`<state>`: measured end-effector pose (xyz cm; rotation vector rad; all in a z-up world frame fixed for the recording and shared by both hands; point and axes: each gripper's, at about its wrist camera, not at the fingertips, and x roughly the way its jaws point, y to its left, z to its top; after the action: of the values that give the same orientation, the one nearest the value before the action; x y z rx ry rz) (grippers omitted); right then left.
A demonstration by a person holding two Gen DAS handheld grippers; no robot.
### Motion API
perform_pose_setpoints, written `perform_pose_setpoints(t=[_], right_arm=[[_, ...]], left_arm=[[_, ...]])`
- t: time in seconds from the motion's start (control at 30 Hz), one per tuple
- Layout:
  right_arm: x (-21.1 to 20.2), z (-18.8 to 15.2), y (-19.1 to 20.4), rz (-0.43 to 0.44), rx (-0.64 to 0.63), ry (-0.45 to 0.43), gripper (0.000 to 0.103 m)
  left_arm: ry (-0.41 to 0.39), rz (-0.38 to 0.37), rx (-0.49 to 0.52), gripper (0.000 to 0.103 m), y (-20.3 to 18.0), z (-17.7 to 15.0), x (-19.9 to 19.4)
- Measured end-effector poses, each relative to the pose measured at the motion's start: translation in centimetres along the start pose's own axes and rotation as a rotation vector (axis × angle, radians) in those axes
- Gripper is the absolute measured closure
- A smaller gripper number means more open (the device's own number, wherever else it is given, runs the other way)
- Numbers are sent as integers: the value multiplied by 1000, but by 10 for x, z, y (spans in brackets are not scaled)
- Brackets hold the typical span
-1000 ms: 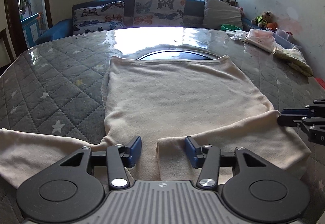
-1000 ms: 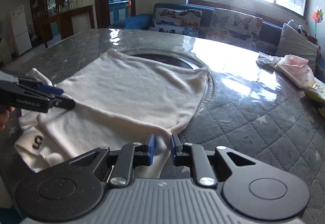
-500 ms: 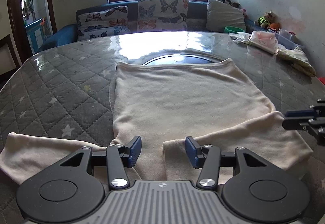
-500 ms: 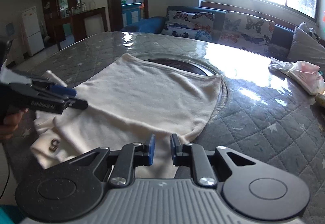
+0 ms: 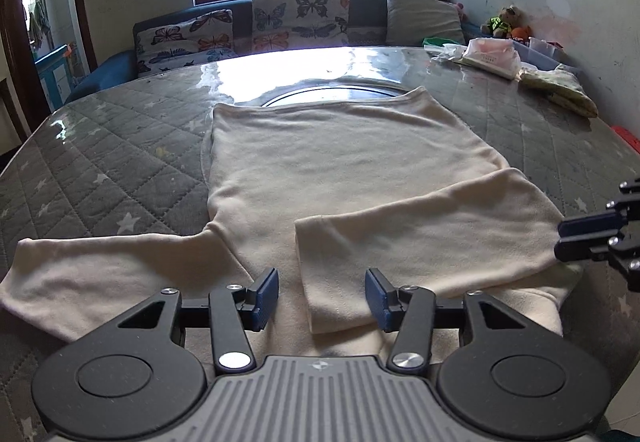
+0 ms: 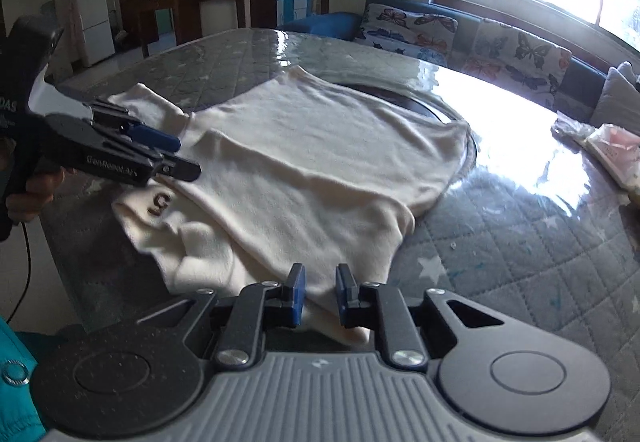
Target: Fold clothes
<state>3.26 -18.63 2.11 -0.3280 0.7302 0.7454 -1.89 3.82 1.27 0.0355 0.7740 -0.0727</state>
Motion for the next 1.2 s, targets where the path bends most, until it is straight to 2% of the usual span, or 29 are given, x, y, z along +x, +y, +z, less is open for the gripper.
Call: perform_pose_setpoints(t=[0.1, 0.2, 0.3, 0.6, 0.7, 0.9, 1.2], right_arm=[[8, 12, 7, 36, -22, -12, 88], [26, 19, 18, 89, -37, 2, 87], [38, 22, 29, 106, -75, 23, 87], [60, 67, 47, 165, -125, -32, 87], [81, 81, 56, 188, -130, -34, 87], [103, 83, 67, 210, -130, -2, 87], [79, 80, 64, 211, -125, -44, 81]], left_arm=[[-6, 3, -17, 51, 4, -1, -3], [0, 10, -36, 51, 10, -3, -5], [-3, 17, -56, 49, 18, -6, -11], [-38, 90, -151, 44, 55, -8, -28], [-45, 129, -186, 43, 70, -11, -34], [-56, 229, -268, 42, 108, -15, -43], [-62, 440, -470, 41, 186, -26, -46]])
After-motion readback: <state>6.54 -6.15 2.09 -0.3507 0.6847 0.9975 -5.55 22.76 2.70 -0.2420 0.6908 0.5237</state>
